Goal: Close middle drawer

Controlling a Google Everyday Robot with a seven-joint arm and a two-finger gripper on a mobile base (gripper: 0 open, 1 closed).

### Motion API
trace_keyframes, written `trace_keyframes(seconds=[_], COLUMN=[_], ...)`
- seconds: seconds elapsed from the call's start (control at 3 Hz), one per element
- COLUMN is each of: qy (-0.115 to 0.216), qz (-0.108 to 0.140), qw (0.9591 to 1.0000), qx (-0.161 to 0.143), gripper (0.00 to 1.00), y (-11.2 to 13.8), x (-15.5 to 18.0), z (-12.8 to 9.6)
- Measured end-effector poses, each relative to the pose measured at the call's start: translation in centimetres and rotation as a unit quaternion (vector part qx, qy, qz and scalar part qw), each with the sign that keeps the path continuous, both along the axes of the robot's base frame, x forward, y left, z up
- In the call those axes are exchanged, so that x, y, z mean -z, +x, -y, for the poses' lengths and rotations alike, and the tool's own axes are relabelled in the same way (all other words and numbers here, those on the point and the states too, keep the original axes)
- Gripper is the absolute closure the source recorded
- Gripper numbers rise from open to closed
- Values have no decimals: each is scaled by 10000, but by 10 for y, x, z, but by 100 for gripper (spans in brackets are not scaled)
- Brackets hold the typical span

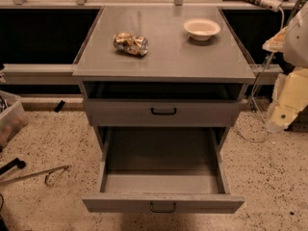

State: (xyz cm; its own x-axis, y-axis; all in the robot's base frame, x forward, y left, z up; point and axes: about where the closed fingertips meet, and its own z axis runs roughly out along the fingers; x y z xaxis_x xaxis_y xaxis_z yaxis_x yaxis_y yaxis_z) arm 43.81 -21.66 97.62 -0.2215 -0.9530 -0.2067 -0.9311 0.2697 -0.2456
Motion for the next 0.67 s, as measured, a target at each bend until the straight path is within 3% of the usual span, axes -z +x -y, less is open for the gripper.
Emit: trace_keyframes(seconds=[0.67], qy=[26], qz=[63], qw=[9999], qx=[-79], gripper=[0], y=[0], x=[13], z=[-3])
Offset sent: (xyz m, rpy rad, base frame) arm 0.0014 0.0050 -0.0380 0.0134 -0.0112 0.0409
